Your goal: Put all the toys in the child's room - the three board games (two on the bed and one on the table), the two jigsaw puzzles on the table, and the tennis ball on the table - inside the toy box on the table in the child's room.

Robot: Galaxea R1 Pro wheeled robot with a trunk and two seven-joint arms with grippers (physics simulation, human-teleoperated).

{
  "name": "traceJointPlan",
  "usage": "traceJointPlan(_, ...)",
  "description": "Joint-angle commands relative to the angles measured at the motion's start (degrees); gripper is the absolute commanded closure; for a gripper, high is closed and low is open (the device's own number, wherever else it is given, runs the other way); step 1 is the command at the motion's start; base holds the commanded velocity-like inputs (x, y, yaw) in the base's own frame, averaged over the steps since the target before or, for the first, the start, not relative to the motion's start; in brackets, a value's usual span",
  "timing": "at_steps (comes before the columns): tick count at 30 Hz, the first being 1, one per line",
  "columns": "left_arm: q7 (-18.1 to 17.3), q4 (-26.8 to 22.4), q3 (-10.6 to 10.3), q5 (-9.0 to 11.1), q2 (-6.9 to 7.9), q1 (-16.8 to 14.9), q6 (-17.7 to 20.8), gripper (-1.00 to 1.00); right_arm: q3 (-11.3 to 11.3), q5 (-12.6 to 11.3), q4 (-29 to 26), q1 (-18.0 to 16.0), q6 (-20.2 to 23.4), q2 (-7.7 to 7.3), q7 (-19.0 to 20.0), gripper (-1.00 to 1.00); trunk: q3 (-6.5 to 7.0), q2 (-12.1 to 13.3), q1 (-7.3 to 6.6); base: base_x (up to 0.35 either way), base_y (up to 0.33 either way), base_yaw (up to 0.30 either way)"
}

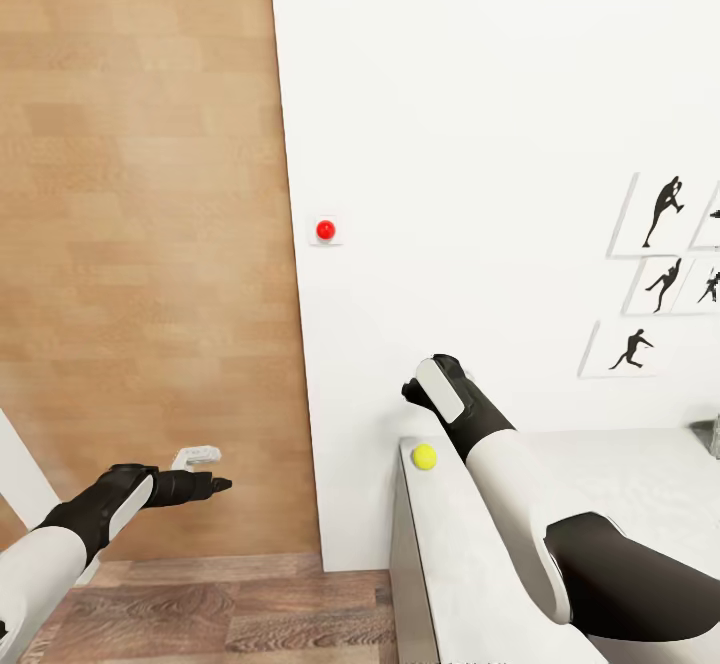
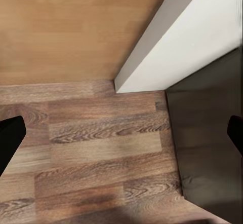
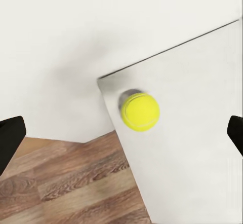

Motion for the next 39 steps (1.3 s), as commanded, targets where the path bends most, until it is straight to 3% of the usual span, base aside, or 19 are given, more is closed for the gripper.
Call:
traceJointPlan(1, -0.05, -0.1, -0.25, 0.36, 0.07, -0.04, 0.28, -1.0, 0.16, -0.37, -0.03, -0.07, 0.15, 0.0, -0.45, -1.0, -0.16, -0.14, 0.05, 0.064, 0.0, -0.175)
traceJointPlan(23, -0.07, -0.28, -0.26, 0.37, 0.07, -0.04, 0.24, -1.0, 0.11, -0.42, -0.03, -0.07, 0.18, 0.0, -0.45, -1.0, -0.27, -0.14, 0.05, 0.025, 0.0, -0.017)
traceJointPlan(39, -1.23, -0.28, -0.44, 0.4, 0.49, -0.04, 0.64, -1.0, 0.07, -0.4, 0.13, -0.07, 0.33, 0.0, -0.45, -1.0, -1.66, -0.14, 0.05, 0.0, 0.0, 0.0)
